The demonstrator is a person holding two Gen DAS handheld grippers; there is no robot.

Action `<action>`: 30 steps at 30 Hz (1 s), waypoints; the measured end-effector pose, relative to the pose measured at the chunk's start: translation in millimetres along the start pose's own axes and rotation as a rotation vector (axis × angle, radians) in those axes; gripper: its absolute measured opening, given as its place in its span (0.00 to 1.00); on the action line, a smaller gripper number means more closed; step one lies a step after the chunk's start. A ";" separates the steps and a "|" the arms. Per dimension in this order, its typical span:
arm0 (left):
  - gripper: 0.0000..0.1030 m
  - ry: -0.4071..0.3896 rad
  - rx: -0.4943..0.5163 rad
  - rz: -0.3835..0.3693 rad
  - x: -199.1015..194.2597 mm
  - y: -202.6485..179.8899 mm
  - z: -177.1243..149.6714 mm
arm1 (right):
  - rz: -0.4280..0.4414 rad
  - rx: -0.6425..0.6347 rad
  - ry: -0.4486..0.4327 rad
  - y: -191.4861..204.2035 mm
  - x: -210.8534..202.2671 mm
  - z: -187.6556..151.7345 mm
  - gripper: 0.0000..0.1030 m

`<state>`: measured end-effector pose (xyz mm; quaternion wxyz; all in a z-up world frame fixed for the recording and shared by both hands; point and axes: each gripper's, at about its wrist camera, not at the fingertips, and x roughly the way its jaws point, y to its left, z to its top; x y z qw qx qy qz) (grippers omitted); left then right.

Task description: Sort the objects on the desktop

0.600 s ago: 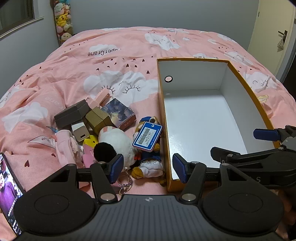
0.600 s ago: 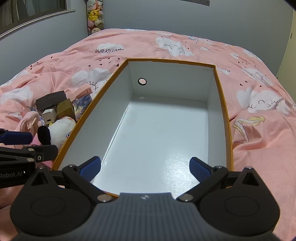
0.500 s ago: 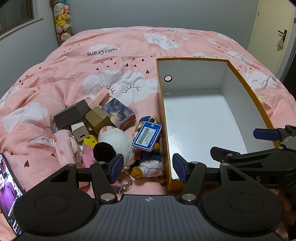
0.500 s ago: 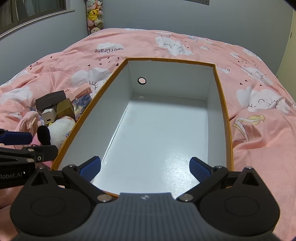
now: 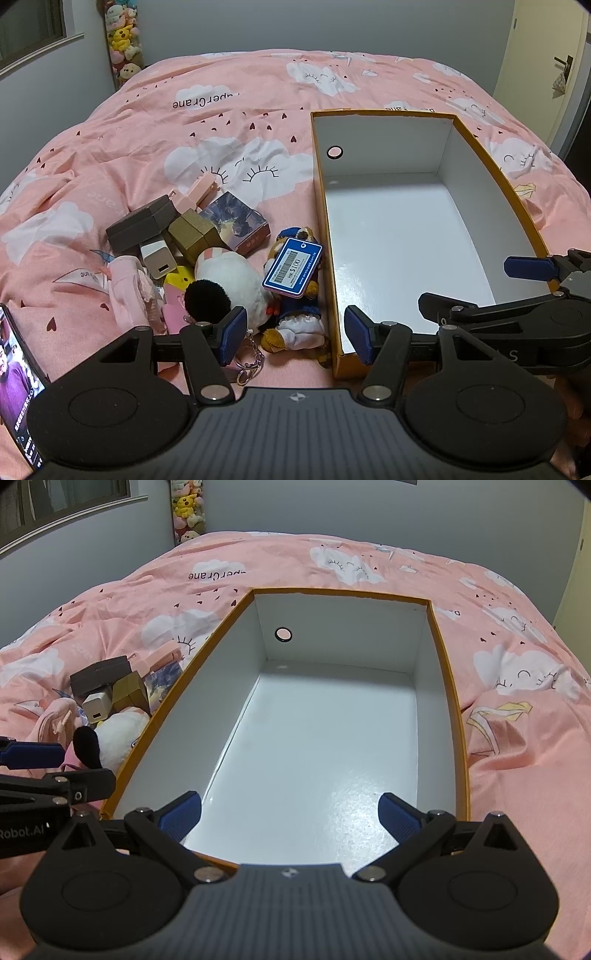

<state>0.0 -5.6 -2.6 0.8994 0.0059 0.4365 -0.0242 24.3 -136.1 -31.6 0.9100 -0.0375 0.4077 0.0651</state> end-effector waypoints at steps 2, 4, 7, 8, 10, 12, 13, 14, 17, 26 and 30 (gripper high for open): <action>0.67 0.000 0.001 0.000 0.2 0.0 -0.1 | 0.001 0.002 0.003 -0.3 0.4 -0.2 0.99; 0.67 0.000 0.001 -0.001 0.0 0.1 0.0 | 0.002 0.005 0.006 -1.0 0.7 -0.6 0.99; 0.67 0.000 0.001 0.000 0.1 0.2 0.0 | 0.003 0.008 0.009 -0.9 0.7 -1.2 0.99; 0.67 0.000 0.001 0.000 0.0 0.3 0.1 | 0.004 0.008 0.010 -1.2 0.8 -1.4 0.99; 0.67 0.001 0.000 -0.001 0.4 0.4 0.2 | 0.005 0.010 0.011 -1.9 1.0 -1.4 0.99; 0.67 0.000 0.008 -0.007 0.5 0.4 0.1 | 0.005 0.011 0.015 -1.9 1.7 -1.4 0.99; 0.67 0.001 0.008 -0.008 0.4 0.5 0.3 | 0.005 0.011 0.017 -1.8 2.2 -1.6 0.99; 0.67 0.001 0.009 -0.010 0.3 0.4 0.4 | 0.004 0.010 0.018 -1.8 2.6 -1.9 0.99; 0.67 0.001 0.010 -0.010 0.3 0.3 0.3 | 0.003 0.009 0.018 -1.5 2.5 -2.2 0.99; 0.67 0.005 0.015 -0.011 1.5 0.0 -1.6 | 0.004 0.012 0.020 -1.5 3.5 -1.9 0.99; 0.67 0.006 0.013 -0.027 1.5 0.8 -1.4 | 0.010 0.010 0.020 -0.9 3.8 -1.1 0.99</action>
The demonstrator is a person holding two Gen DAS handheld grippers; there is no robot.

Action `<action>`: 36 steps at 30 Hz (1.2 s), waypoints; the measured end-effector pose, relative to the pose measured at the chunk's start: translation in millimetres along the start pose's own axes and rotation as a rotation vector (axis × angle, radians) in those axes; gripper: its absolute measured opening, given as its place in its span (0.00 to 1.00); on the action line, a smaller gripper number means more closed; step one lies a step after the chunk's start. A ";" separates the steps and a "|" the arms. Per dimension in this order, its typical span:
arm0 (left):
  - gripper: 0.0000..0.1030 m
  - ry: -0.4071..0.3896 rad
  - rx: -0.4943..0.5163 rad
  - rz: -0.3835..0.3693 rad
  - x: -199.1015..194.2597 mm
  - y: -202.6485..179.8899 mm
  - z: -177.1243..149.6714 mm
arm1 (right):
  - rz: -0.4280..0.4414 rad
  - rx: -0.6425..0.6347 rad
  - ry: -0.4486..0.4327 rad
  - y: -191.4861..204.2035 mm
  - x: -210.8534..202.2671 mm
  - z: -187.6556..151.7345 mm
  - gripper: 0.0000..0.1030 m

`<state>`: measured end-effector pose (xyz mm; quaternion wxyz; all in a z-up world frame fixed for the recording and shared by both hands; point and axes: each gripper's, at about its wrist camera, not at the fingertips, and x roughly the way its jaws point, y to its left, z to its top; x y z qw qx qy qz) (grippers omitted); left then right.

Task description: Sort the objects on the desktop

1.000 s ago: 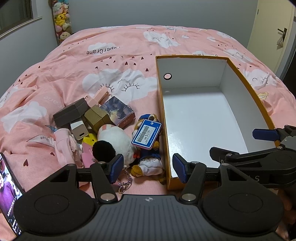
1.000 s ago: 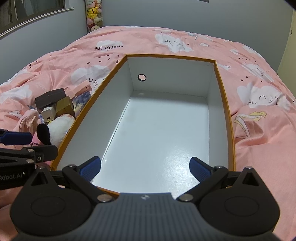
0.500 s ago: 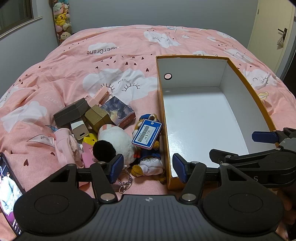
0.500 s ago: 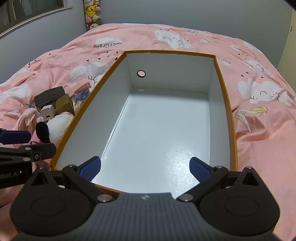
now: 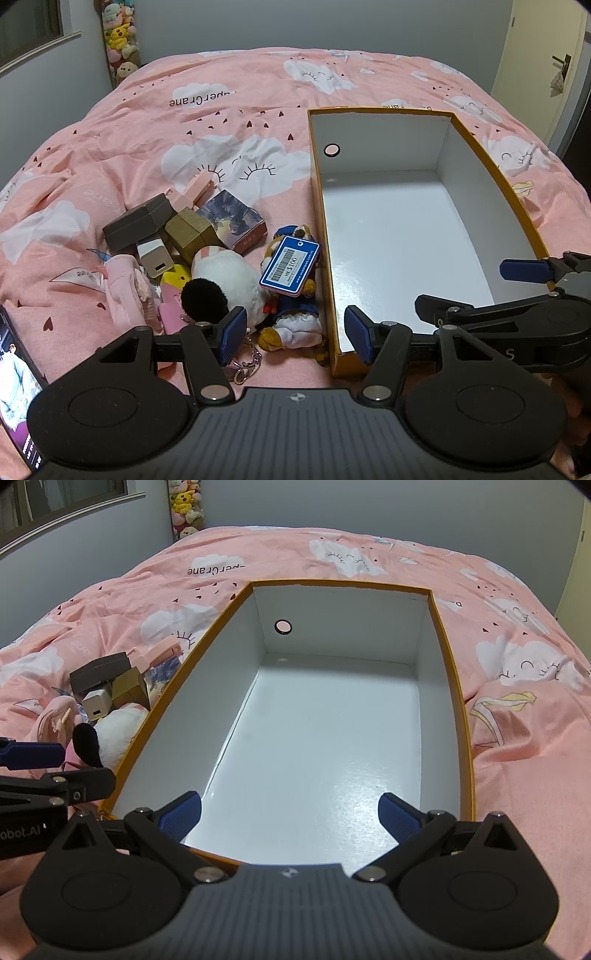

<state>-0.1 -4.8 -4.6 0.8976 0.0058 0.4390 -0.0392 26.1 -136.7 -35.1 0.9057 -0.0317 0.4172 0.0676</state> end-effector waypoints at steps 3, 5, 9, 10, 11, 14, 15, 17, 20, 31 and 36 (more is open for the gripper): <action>0.65 -0.010 -0.014 -0.010 -2.4 4.8 2.1 | 0.013 -0.012 -0.003 1.3 -0.5 3.4 0.99; 0.62 -0.018 -0.022 -0.012 -4.7 9.2 5.1 | 0.026 -0.030 -0.015 2.8 -2.4 7.6 0.97; 0.52 -0.025 -0.051 -0.030 -10.1 25.4 14.8 | 0.053 -0.054 -0.041 4.3 -6.7 19.3 0.87; 0.49 -0.023 -0.064 -0.037 -11.4 31.1 17.7 | 0.062 -0.058 -0.042 4.8 -6.9 22.8 0.82; 0.47 -0.021 -0.075 -0.042 -12.3 35.9 19.8 | 0.077 -0.060 -0.037 5.2 -6.3 27.7 0.77; 0.40 -0.009 -0.108 -0.034 -13.2 52.5 25.9 | 0.118 -0.060 -0.018 6.3 -3.7 40.4 0.62; 0.39 -0.006 -0.121 -0.031 -13.0 58.5 27.6 | 0.133 -0.064 -0.015 8.2 -3.0 44.2 0.59; 0.38 0.002 -0.144 -0.024 -12.7 69.4 29.7 | 0.164 -0.086 -0.020 13.1 -2.7 52.7 0.53; 0.36 0.012 -0.156 -0.023 -12.2 80.3 31.3 | 0.200 -0.130 -0.034 22.9 -3.5 61.4 0.45; 0.44 0.079 -0.166 -0.067 9.0 101.2 40.8 | 0.305 -0.307 0.016 59.5 16.3 93.7 0.42; 0.53 0.124 -0.099 -0.081 29.3 94.8 42.2 | 0.385 -0.487 0.098 81.4 31.6 103.5 0.41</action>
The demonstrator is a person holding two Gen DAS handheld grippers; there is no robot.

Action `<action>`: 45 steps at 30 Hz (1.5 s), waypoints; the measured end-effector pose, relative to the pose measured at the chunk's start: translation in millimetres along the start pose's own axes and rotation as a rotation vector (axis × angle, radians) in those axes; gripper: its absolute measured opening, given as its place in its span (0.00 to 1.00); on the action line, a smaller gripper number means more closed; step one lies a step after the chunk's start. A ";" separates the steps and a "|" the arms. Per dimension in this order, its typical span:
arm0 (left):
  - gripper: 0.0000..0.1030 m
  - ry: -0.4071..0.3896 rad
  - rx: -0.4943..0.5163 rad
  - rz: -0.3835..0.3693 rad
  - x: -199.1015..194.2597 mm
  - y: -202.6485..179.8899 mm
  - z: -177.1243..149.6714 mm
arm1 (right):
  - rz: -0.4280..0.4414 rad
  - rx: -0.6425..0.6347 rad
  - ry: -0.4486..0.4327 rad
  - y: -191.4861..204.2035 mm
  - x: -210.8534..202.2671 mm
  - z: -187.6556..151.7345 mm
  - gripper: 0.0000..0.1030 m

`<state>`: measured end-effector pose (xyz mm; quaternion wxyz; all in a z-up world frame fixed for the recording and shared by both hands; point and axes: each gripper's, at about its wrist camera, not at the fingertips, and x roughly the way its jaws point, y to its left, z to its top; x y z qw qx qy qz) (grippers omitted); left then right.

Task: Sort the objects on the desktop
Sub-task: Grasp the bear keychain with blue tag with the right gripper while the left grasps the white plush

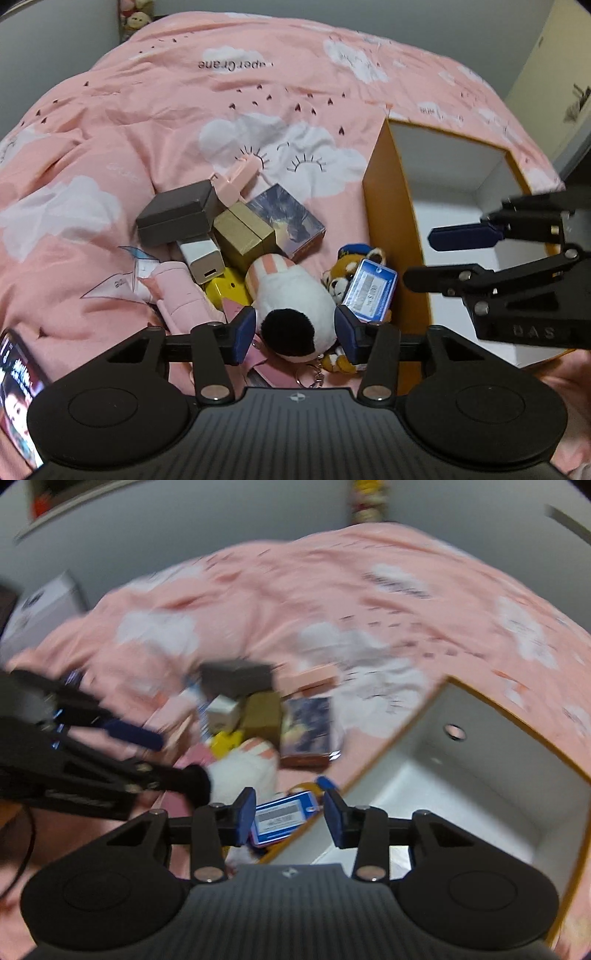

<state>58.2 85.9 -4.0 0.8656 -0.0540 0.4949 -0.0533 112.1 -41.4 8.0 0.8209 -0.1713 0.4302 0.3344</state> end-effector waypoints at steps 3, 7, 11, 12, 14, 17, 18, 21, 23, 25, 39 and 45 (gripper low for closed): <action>0.53 0.032 0.009 -0.004 12.7 1.3 2.2 | 0.049 -0.130 0.064 4.5 10.4 8.7 0.42; 0.54 0.066 0.025 -0.011 26.1 1.6 7.1 | 0.057 -0.335 0.149 10.2 28.3 25.8 0.45; 0.54 0.098 0.027 -0.007 37.7 3.9 11.6 | 0.094 -0.452 0.272 9.1 51.3 40.8 0.51; 0.54 0.106 0.026 -0.010 40.2 4.5 12.5 | 0.105 -0.455 0.312 7.2 58.0 44.3 0.51; 0.54 0.121 0.029 -0.020 45.7 4.7 13.9 | 0.121 -0.443 0.396 1.7 75.3 51.5 0.53; 0.54 0.136 0.038 -0.011 54.4 3.5 14.8 | 0.136 -0.459 0.486 -2.1 96.5 57.1 0.60; 0.55 0.140 0.041 -0.007 57.5 3.6 14.8 | 0.134 -0.472 0.503 -1.4 101.4 57.2 0.62; 0.56 0.141 0.039 -0.023 62.5 5.0 16.0 | 0.118 -0.534 0.564 1.5 117.5 56.8 0.74; 0.58 0.138 0.043 -0.026 64.6 4.9 16.2 | 0.135 -0.581 0.587 3.4 124.1 56.9 0.77; 0.60 0.137 0.058 -0.034 67.4 4.3 15.7 | 0.166 -0.598 0.626 3.0 131.2 57.5 0.80; 0.64 0.110 0.109 -0.090 70.3 6.2 10.9 | 0.215 -0.612 0.643 3.6 136.4 46.6 0.70; 0.65 0.107 0.085 -0.100 67.8 9.6 11.3 | 0.194 -0.615 0.510 3.1 94.7 54.8 0.66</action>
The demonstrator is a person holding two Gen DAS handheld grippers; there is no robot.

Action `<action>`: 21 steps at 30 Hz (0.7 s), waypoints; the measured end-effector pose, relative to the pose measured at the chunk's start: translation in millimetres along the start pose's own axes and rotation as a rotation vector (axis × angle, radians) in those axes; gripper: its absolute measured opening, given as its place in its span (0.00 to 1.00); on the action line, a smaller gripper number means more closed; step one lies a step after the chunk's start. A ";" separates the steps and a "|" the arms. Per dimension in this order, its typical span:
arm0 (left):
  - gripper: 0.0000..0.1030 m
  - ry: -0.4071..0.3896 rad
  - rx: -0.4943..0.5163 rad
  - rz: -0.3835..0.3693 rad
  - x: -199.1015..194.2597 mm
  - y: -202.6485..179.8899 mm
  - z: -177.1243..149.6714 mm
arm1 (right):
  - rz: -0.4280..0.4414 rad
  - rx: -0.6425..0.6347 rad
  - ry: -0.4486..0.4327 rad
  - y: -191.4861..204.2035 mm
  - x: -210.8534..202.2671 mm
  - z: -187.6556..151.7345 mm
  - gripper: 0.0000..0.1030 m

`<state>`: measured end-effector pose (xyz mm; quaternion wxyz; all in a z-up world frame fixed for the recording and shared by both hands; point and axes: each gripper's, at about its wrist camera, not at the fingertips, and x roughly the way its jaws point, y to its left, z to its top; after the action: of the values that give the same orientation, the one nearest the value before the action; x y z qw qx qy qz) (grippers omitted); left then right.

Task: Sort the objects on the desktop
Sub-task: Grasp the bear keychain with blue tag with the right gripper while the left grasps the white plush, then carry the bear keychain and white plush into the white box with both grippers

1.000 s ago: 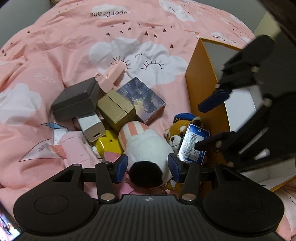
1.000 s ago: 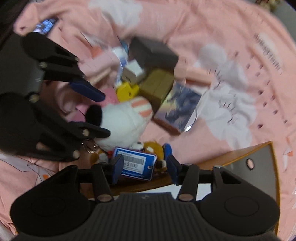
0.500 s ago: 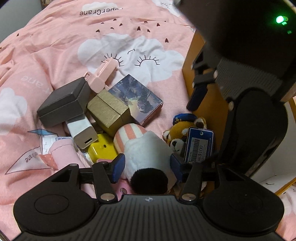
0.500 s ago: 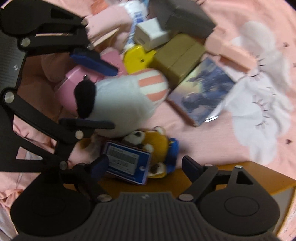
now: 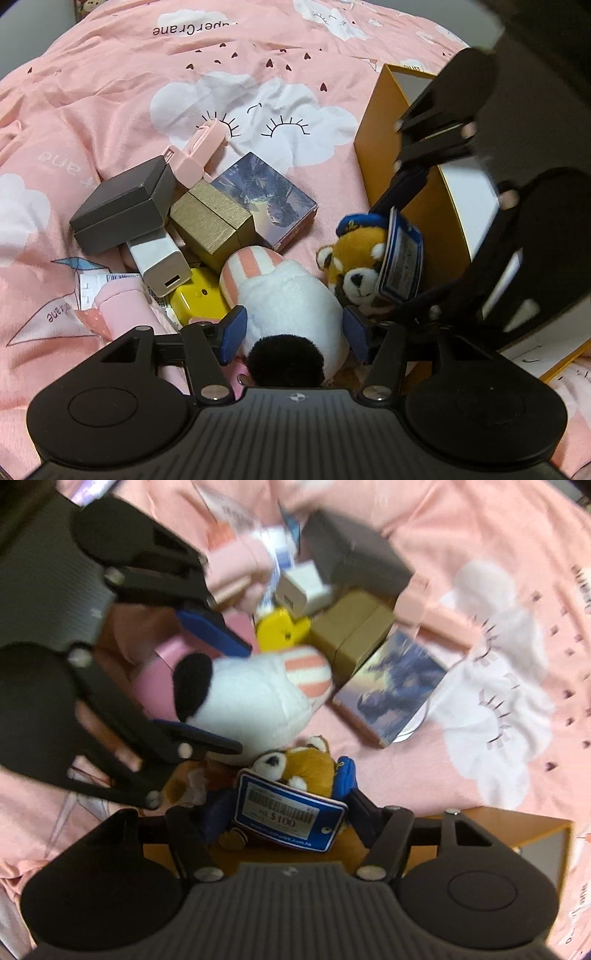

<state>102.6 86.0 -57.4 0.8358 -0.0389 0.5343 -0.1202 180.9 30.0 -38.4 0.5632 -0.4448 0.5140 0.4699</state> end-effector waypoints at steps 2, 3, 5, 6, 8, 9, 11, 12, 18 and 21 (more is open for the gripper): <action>0.65 -0.002 -0.019 -0.008 -1.3 2.8 0.8 | -0.015 0.014 -0.041 1.0 -16.3 -2.5 0.65; 0.65 -0.001 -0.026 -0.012 -2.1 3.7 1.0 | -0.029 0.015 -0.061 4.1 -22.7 -3.4 0.65; 0.65 0.002 -0.032 -0.012 -4.4 3.1 -0.7 | -0.082 0.004 -0.105 10.8 -38.2 -6.8 0.65; 0.65 0.005 -0.031 -0.008 -4.4 2.6 -0.7 | -0.104 0.005 -0.125 11.0 -47.0 -8.3 0.65; 0.65 0.010 -0.030 -0.001 -3.9 1.7 -0.6 | -0.137 0.018 -0.176 13.8 -68.2 -13.5 0.65; 0.65 0.012 -0.028 0.002 -3.3 0.8 -0.6 | -0.154 0.026 -0.206 13.9 -80.7 -16.6 0.65; 0.66 0.018 -0.024 0.001 -1.0 -0.6 -0.4 | -0.186 0.045 -0.258 14.2 -102.8 -23.8 0.65; 0.67 0.021 -0.021 0.001 0.7 -1.8 0.1 | -0.196 0.056 -0.285 14.4 -112.6 -29.6 0.65; 0.71 0.026 0.019 0.063 12.1 -14.1 1.1 | -0.284 0.142 -0.386 21.4 -170.4 -69.8 0.65; 0.66 0.006 0.054 0.105 15.0 -21.5 -3.0 | -0.310 0.207 -0.398 21.2 -176.7 -92.4 0.65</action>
<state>102.4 61.7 -67.8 0.8401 0.0121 0.5348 -0.0906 139.8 -70.2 130.4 0.7608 -0.3570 0.3642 0.4014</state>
